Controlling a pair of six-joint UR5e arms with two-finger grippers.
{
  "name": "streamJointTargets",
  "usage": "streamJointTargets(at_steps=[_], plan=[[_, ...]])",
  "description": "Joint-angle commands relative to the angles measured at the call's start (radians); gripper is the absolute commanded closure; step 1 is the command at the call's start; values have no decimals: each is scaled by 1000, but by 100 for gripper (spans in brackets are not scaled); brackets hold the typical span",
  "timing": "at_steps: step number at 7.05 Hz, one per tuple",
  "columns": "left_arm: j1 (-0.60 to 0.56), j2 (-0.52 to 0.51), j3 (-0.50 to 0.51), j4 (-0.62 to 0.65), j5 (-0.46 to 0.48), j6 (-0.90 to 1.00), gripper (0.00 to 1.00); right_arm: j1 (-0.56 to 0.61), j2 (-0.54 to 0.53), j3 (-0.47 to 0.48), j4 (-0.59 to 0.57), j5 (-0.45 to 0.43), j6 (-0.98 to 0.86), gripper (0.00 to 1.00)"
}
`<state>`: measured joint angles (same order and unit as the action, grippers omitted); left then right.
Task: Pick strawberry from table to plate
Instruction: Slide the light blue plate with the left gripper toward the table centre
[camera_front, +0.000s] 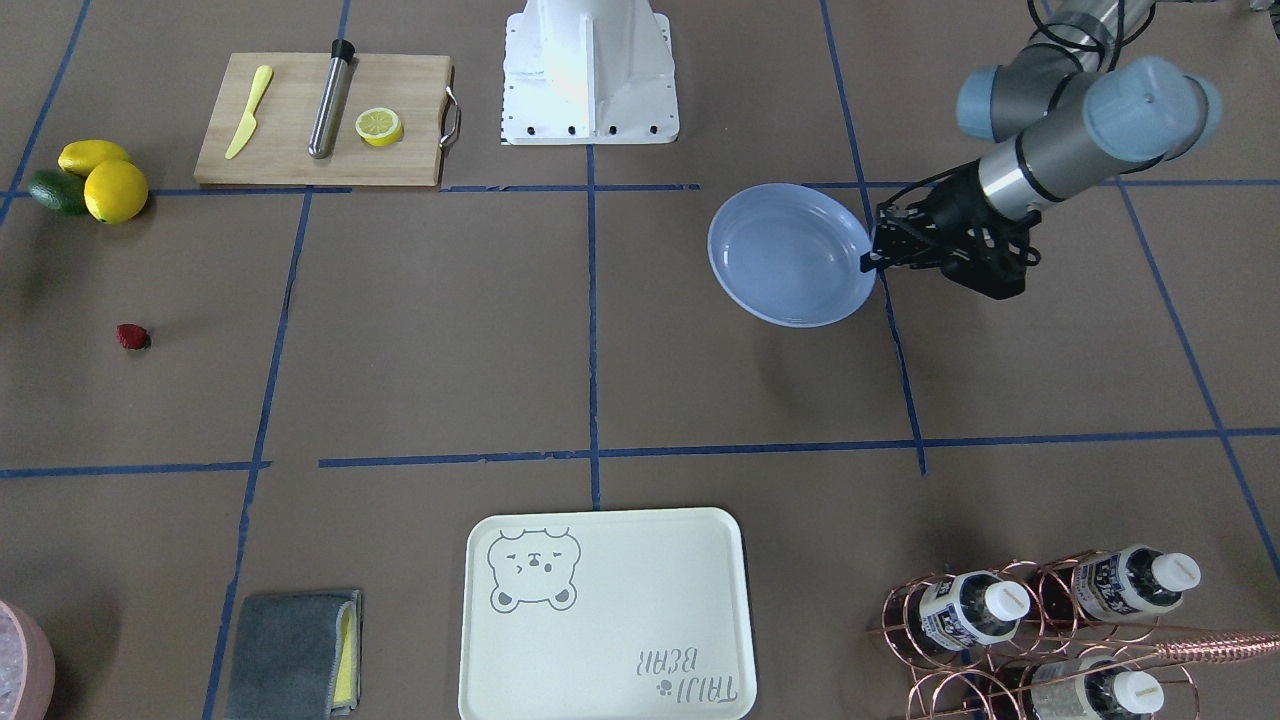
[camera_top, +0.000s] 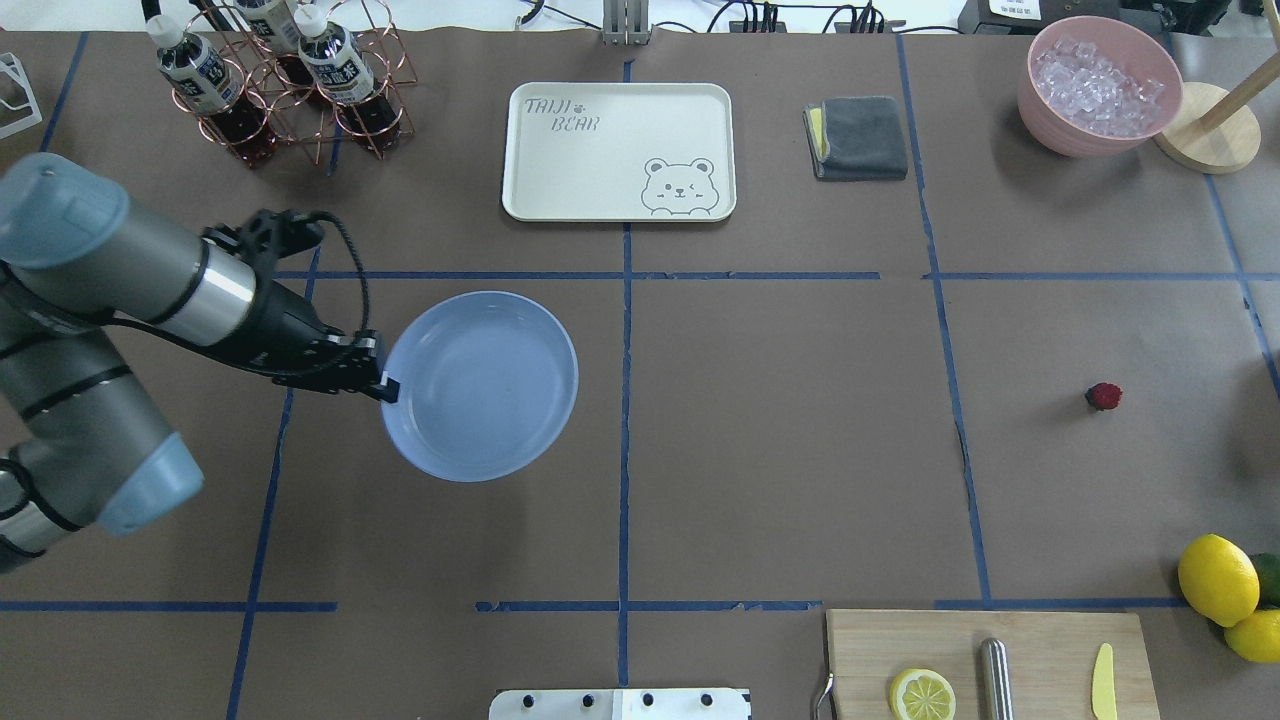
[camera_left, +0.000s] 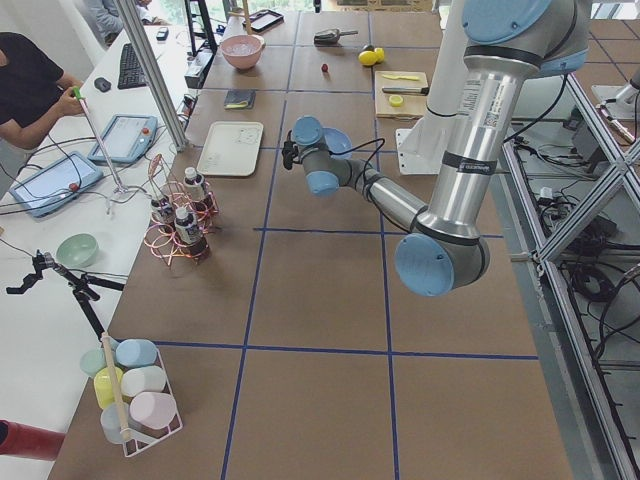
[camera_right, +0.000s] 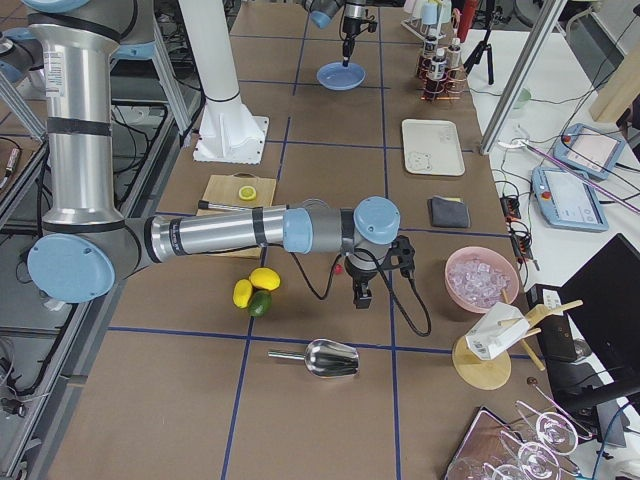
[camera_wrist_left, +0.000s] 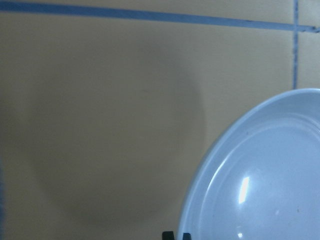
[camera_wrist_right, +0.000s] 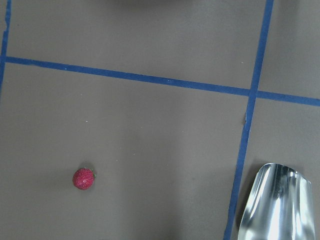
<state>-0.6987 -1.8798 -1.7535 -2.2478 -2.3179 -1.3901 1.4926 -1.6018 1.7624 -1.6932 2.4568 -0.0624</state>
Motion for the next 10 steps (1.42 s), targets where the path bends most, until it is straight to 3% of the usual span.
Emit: streamJointTargets(at_steps=[1, 4, 10], plan=[[119, -103, 60, 0, 151, -217, 100, 0, -10, -4, 1, -7, -4, 0], [172, -188, 164, 11, 242, -304, 100, -3, -10, -4, 0, -9, 3, 0], [222, -196, 184, 11, 299, -306, 100, -14, -12, -3, 1, -9, -1, 0]])
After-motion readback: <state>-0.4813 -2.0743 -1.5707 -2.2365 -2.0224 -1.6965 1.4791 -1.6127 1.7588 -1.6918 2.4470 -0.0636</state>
